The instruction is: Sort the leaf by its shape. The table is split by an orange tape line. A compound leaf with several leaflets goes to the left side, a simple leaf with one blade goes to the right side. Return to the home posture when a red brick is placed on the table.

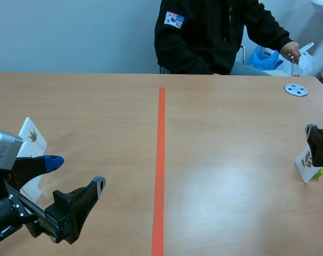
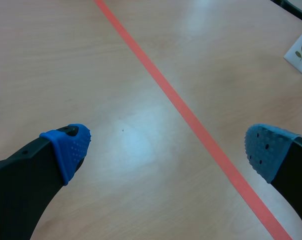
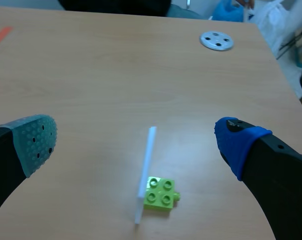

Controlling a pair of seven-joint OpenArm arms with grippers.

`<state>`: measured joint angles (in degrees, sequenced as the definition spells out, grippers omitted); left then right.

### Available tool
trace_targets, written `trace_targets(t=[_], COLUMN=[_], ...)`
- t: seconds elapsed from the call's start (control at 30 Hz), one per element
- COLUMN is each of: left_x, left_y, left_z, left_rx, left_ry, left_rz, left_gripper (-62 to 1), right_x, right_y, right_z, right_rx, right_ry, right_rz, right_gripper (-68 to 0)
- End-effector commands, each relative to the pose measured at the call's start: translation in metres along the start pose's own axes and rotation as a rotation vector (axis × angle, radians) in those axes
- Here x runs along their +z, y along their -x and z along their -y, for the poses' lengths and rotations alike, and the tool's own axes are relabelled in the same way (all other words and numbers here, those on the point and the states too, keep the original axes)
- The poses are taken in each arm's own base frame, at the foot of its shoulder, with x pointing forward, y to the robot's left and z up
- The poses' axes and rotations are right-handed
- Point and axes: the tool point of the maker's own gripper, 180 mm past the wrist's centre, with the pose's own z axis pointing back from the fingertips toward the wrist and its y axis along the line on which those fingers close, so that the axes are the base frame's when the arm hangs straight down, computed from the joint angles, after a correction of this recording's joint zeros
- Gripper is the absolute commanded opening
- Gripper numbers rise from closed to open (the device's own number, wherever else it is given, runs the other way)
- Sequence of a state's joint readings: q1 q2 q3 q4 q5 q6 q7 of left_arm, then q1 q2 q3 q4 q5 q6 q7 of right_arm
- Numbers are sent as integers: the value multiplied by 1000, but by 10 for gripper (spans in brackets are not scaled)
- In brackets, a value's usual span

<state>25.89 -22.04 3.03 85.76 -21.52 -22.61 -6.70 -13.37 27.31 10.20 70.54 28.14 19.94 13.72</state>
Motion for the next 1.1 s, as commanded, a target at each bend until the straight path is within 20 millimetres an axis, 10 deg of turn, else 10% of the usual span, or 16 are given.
trace_targets(t=[0.0, 0.43, 1.07], left_x=[-2, -2, -2], left_y=[-14, -13, -15], left_z=[4, 7, 10], left_rx=[-1, -1, -7], left_ry=[11, 27, 55], left_rz=[48, 43, 43], left_gripper=[14, 14, 14], right_x=[2, 37, 52], right_y=[-14, -44, -22], right_z=[-3, -94, -174], right_rx=[18, 83, 31], right_ry=[-16, -295, -483], right_rz=[30, 19, -52], right_gripper=[4, 4, 4])
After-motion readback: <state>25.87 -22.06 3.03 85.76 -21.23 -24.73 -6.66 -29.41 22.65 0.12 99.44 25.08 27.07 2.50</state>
